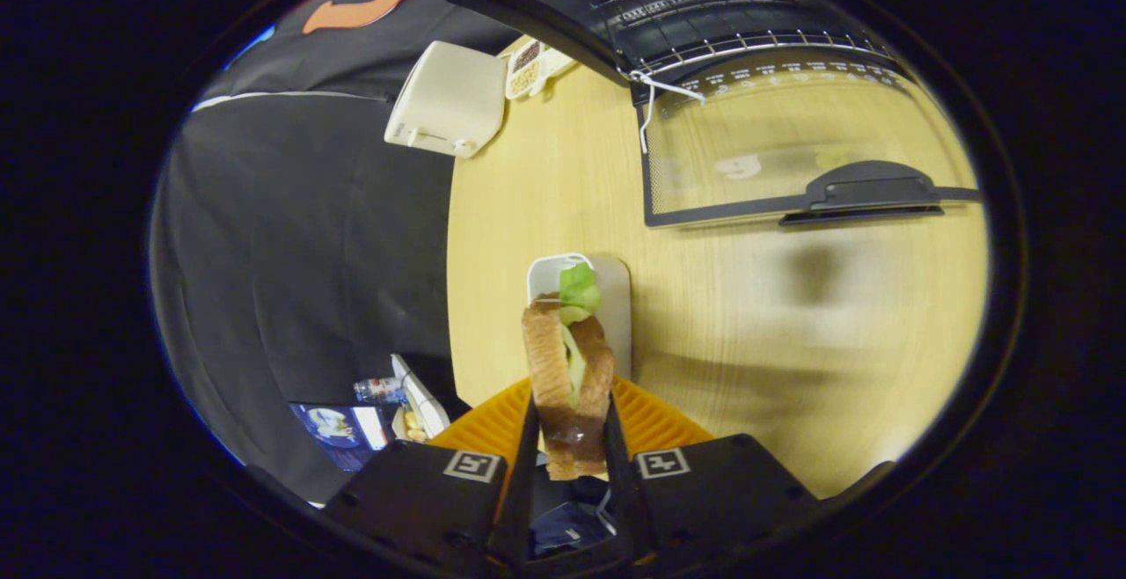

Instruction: Open the toaster oven, put the food inside, and close the toaster oven door.

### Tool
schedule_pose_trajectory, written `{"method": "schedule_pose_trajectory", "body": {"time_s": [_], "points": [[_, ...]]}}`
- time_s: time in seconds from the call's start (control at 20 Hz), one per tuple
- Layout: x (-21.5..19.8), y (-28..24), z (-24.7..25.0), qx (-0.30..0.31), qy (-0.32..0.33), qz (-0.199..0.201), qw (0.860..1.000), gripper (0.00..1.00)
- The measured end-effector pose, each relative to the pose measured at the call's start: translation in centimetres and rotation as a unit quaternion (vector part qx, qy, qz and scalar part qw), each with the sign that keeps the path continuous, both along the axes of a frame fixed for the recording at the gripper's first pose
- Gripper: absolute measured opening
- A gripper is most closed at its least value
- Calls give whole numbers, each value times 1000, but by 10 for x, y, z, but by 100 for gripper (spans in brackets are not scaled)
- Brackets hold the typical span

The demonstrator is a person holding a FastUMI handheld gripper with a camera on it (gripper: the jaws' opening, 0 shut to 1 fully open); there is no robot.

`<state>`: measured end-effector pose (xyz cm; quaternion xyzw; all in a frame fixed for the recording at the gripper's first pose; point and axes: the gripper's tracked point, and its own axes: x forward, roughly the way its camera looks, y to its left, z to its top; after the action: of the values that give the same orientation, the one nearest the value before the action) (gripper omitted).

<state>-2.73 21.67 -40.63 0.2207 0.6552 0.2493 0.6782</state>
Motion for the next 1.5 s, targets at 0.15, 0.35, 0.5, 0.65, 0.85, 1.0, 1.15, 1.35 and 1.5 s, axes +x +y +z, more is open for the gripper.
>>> {"method": "schedule_pose_trajectory", "body": {"time_s": [0.15, 0.35, 0.5, 0.65, 0.85, 1.0, 1.15, 1.35, 1.5], "points": [[3, -5, 17, 7, -3, -2, 1000, 37], [4, -22, 54, 44, 0, -23, 999, 35], [16, -42, 81, 65, -24, -46, 997, 35], [43, -72, 109, 83, -63, -93, 990, 35], [76, -123, 117, 82, -99, -175, 976, 35], [103, -145, 108, 81, -109, -241, 961, 35], [129, -161, 102, 108, -119, -305, 939, 35], [178, -158, 80, 141, -151, -377, 903, 35], [209, -157, 68, 170, -164, -434, 869, 35]]}}
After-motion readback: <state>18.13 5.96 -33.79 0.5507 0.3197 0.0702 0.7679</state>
